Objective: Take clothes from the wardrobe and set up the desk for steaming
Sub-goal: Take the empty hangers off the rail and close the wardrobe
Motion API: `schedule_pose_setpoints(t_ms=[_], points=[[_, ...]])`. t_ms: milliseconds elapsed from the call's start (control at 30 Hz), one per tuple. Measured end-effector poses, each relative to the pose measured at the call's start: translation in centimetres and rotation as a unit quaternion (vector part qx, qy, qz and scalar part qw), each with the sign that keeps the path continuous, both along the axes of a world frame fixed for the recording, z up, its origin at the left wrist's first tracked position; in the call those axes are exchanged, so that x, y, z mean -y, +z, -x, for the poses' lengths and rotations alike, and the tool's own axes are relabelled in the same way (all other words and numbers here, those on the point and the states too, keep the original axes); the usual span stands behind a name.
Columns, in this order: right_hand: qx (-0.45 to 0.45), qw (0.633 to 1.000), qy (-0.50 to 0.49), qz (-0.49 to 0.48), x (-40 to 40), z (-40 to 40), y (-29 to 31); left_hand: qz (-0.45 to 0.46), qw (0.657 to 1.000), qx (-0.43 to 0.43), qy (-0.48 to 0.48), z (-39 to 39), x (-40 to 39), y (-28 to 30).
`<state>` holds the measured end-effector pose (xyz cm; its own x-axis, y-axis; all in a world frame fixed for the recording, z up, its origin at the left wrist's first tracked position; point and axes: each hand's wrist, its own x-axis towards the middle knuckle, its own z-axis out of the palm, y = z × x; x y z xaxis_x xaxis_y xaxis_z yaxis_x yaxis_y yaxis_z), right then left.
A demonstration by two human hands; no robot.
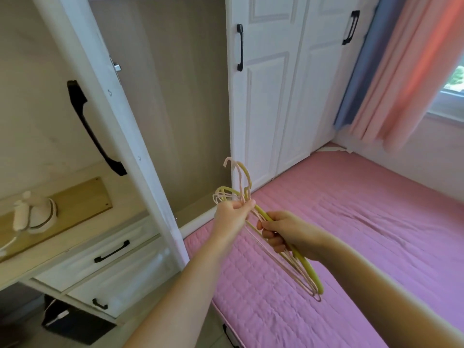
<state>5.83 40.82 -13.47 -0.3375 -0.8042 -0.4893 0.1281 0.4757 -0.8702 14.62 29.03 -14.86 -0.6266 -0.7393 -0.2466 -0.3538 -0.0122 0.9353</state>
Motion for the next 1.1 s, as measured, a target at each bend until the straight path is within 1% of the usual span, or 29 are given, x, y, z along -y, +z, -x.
schedule_pose_setpoints(t_ms=[100,200,333,533,667,967,1100], points=[[0.028,0.999,0.007,0.013,-1.5,-1.0,0.2,0.009,1.000,-0.003,0.002,-1.5,-1.6,0.6],[0.025,0.999,0.013,0.024,-3.0,-2.2,0.8,0.035,0.999,0.002,0.010,-3.1,-3.3,1.5],[-0.060,0.997,-0.014,0.044,-4.3,-4.8,1.2,0.061,0.997,-0.031,0.041,-5.8,-5.1,2.6],[-0.149,0.982,-0.051,0.108,-4.5,-8.7,1.8,0.121,0.984,-0.081,0.106,-10.2,-5.8,4.4],[-0.216,0.961,-0.095,0.142,-2.6,-10.7,3.0,0.144,0.971,-0.119,0.147,-12.9,-4.9,5.9],[-0.247,0.919,-0.218,0.215,5.2,-15.2,5.1,0.203,0.942,-0.183,0.194,-17.0,2.2,9.3],[-0.265,0.885,-0.282,0.260,8.5,-17.4,6.7,0.252,0.929,-0.204,0.179,-17.4,5.5,11.7]])
